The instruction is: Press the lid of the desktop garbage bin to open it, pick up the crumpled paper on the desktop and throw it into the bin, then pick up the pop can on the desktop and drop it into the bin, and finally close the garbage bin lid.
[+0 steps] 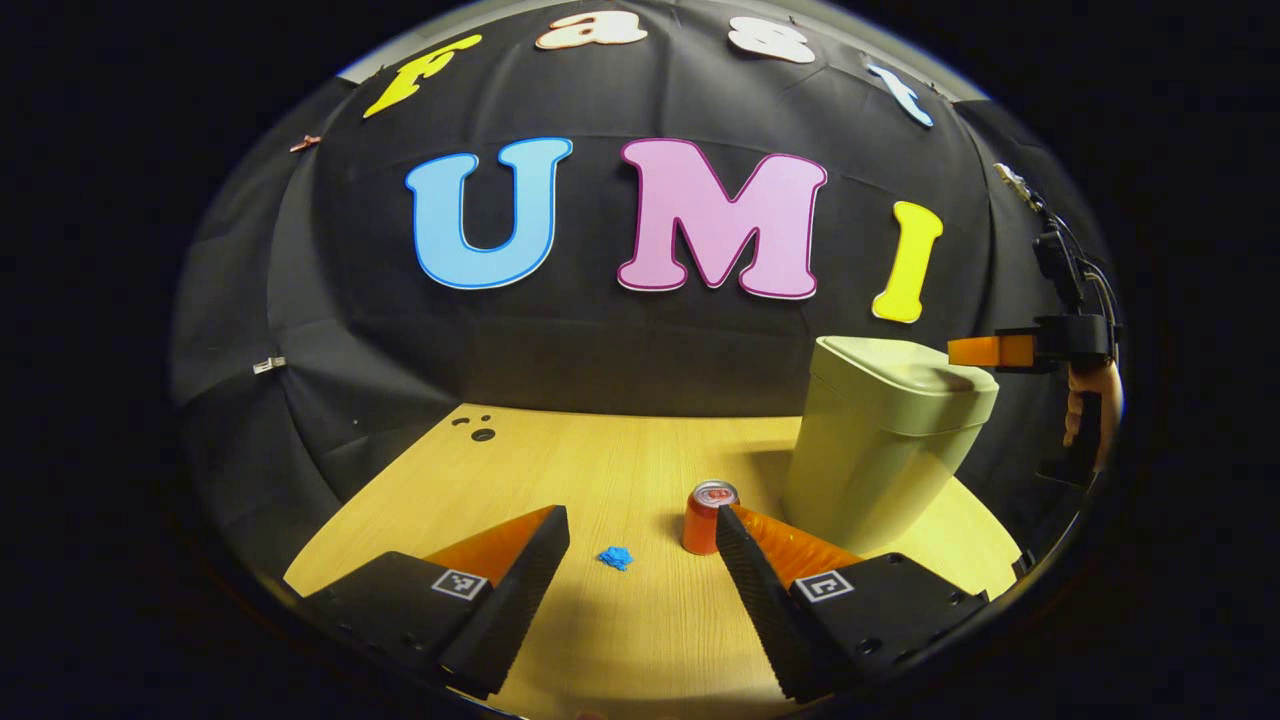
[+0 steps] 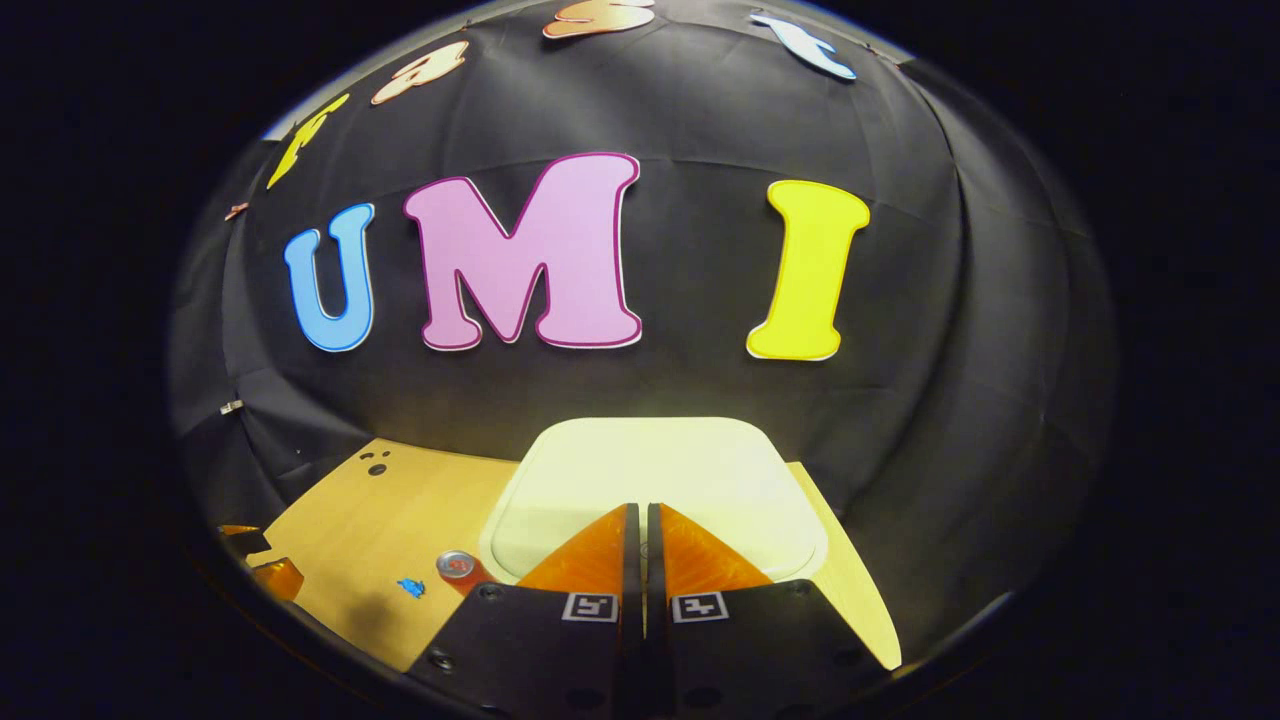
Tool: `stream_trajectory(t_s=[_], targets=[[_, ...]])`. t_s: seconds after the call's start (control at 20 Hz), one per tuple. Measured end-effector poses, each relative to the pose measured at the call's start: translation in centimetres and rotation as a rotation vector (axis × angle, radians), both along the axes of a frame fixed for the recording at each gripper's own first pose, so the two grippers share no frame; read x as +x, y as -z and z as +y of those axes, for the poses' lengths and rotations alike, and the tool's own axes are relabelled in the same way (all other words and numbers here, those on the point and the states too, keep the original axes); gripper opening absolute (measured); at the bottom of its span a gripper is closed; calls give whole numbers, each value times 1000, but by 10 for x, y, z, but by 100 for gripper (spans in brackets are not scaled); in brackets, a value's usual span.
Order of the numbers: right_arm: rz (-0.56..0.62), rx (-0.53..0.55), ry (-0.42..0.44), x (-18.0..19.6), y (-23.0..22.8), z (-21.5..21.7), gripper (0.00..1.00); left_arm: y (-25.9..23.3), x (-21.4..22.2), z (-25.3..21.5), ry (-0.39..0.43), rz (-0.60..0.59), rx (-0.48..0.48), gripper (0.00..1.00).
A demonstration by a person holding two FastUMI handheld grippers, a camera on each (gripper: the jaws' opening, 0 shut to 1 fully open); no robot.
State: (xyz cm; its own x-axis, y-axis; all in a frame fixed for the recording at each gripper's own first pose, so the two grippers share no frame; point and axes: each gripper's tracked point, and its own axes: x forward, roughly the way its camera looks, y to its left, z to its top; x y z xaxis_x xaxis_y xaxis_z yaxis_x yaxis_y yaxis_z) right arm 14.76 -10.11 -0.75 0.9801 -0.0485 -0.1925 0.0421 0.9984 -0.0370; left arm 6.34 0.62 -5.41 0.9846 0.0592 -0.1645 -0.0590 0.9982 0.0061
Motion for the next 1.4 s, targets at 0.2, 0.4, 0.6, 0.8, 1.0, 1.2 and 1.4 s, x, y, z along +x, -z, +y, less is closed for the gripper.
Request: stream_trajectory(t_s=[0.2,0.4,0.6,0.8,1.0,1.2,1.4], targets=[[22,-2,5,4,7,0,5,3,1,-3,-1,8,2,96],[32,-3,7,5,8,3,5,7,2,-7,5,19,6,96],[39,39,6,2,10,5,5,11,2,-8,7,28,8,96],[37,5,-13,2,13,8,5,14,2,-6,4,37,5,96],[-7,-11,-11,0,3,7,5,14,1,-3,0,31,-4,96],[-46,-45,25,-17,-14,7,5,10,-10,4,-2,9,-3,96],[-97,-67,42,-39,-34,14,5,15,-26,20,-10,14,-17,96]])
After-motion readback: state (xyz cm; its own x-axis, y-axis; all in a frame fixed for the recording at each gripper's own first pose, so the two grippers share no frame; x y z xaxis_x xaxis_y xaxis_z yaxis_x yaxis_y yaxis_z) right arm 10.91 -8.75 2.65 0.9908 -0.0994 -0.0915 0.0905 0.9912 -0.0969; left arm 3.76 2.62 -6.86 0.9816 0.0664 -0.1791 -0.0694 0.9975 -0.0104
